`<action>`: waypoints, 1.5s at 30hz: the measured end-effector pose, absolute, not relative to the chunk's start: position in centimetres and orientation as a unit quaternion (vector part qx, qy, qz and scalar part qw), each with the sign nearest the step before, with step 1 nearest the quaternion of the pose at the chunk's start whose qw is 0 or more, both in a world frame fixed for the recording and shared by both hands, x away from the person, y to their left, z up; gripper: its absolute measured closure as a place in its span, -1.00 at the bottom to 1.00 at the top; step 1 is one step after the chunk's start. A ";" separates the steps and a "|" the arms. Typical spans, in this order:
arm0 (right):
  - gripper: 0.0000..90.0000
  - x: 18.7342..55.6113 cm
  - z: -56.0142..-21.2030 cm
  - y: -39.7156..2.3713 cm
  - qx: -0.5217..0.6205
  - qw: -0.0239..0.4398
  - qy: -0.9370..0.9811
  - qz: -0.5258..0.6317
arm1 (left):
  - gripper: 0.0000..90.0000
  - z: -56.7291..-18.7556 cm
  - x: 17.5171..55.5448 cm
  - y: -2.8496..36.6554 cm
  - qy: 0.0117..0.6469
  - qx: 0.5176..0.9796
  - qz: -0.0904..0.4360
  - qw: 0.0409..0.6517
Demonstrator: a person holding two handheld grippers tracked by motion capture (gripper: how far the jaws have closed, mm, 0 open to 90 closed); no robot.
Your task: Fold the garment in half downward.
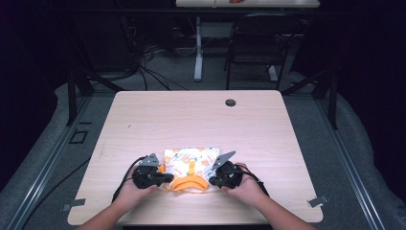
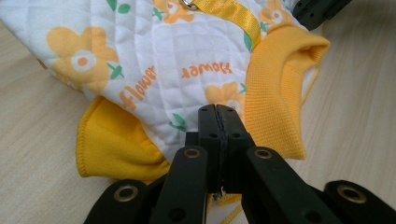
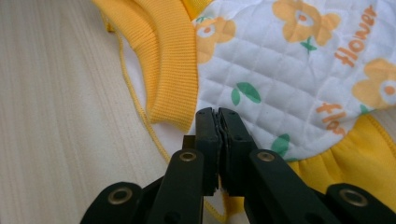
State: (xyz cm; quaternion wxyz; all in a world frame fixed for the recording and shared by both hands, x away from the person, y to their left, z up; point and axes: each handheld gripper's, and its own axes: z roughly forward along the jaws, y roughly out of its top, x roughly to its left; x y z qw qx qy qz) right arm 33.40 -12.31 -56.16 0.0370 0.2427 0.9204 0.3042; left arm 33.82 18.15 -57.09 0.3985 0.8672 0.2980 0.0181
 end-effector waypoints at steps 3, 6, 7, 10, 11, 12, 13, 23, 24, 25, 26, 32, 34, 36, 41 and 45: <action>0.93 33.7 -56.2 -12.4 0.245 0.037 0.920 0.304 | 0.99 -57.2 34.3 18.2 0.305 0.863 0.017 0.403; 0.93 34.0 -56.2 -12.4 0.247 0.037 0.919 0.304 | 0.99 -57.1 34.6 18.0 0.306 0.866 0.024 0.396; 0.93 34.0 -56.3 -12.4 0.251 0.037 0.917 0.307 | 0.99 -57.0 34.8 17.9 0.305 0.867 0.026 0.393; 0.93 34.5 -56.2 -12.4 0.252 0.038 0.918 0.304 | 0.99 -57.0 35.2 17.7 0.307 0.867 0.030 0.391; 0.93 34.6 -56.2 -12.5 0.253 0.040 0.918 0.304 | 0.99 -56.9 35.4 17.6 0.305 0.869 0.030 0.389; 0.93 34.7 -56.2 -12.5 0.254 0.039 0.917 0.305 | 0.99 -56.9 35.5 17.6 0.307 0.868 0.032 0.390; 0.93 34.9 -56.2 -12.5 0.257 0.041 0.915 0.307 | 0.99 -57.0 35.7 17.5 0.310 0.866 0.031 0.392; 0.94 36.4 -56.2 -13.2 0.274 0.043 0.912 0.302 | 0.99 -57.2 37.5 16.9 0.320 0.860 0.043 0.396; 0.93 36.5 -56.3 -13.2 0.276 0.047 0.911 0.302 | 0.99 -57.2 37.6 16.9 0.324 0.858 0.042 0.398; 0.93 36.7 -56.2 -13.2 0.278 0.047 0.911 0.301 | 0.99 -57.3 37.8 16.9 0.325 0.856 0.041 0.399; 0.93 36.8 -56.3 -13.2 0.280 0.049 0.910 0.302 | 0.99 -57.3 37.9 16.9 0.327 0.855 0.042 0.401; 0.93 37.9 -56.3 -13.3 0.290 0.048 0.906 0.305 | 0.99 -57.4 38.9 16.8 0.335 0.850 0.049 0.403; 0.93 38.2 -56.4 -13.3 0.294 0.054 0.903 0.307 | 0.99 -57.4 39.1 16.8 0.336 0.850 0.053 0.402; 0.93 38.4 -56.4 -13.2 0.298 0.057 0.901 0.309 | 0.99 -57.5 39.3 16.7 0.339 0.848 0.057 0.404; 0.93 39.1 -56.4 -13.3 0.310 0.062 0.896 0.311 | 1.00 -57.6 39.6 16.8 0.345 0.843 0.057 0.409; 0.93 39.4 -56.5 -13.4 0.316 0.063 0.893 0.313 | 1.00 -57.7 39.7 16.8 0.348 0.841 0.059 0.411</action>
